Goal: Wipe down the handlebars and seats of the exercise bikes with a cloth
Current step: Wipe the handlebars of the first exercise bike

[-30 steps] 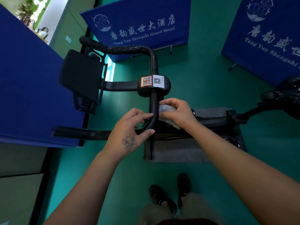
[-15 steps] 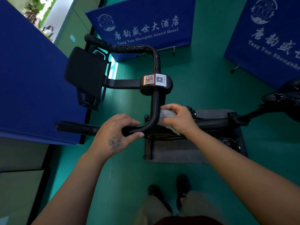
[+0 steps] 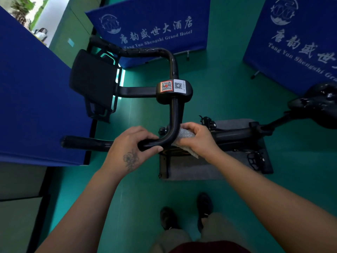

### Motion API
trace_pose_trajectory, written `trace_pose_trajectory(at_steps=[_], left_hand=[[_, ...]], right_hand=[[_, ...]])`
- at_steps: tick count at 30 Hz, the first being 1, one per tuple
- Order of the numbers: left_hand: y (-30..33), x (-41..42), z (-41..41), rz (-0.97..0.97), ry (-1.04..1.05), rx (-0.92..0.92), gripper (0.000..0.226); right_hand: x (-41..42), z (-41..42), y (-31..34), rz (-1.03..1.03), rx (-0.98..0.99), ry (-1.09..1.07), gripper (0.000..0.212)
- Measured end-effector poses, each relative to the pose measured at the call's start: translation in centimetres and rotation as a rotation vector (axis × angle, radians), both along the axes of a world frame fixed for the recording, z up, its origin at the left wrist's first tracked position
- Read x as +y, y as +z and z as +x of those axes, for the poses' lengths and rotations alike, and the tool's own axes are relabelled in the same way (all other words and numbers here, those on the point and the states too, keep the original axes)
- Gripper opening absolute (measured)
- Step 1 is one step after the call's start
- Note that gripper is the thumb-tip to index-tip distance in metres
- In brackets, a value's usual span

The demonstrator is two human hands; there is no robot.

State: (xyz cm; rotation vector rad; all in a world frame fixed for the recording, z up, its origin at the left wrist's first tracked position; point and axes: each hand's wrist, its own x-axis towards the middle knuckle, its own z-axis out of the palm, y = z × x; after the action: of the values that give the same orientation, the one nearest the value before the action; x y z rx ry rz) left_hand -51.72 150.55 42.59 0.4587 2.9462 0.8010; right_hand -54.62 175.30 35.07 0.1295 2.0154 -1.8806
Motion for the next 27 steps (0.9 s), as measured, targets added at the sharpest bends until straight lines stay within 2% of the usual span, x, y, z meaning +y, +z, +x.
trace_pose_trajectory(at_steps=[10, 16, 20, 27], left_hand=[[0.0, 0.0, 0.1, 0.000, -0.004, 0.025, 0.037], [-0.2, 0.0, 0.2, -0.022, -0.010, 0.051, 0.037], [-0.2, -0.1, 0.2, -0.039, -0.021, 0.056, 0.037], [-0.3, -0.3, 0.2, -0.041, -0.039, 0.080, 0.039]], right_hand=[[-0.5, -2.5, 0.5, -0.043, -0.011, -0.183, 0.047], [-1.1, 0.5, 0.1, -0.055, -0.048, -0.135, 0.052], [-1.7, 2.6, -0.5, -0.023, -0.029, -0.080, 0.049], [-1.6, 0.5, 0.7, -0.079, -0.056, -0.224, 0.048]])
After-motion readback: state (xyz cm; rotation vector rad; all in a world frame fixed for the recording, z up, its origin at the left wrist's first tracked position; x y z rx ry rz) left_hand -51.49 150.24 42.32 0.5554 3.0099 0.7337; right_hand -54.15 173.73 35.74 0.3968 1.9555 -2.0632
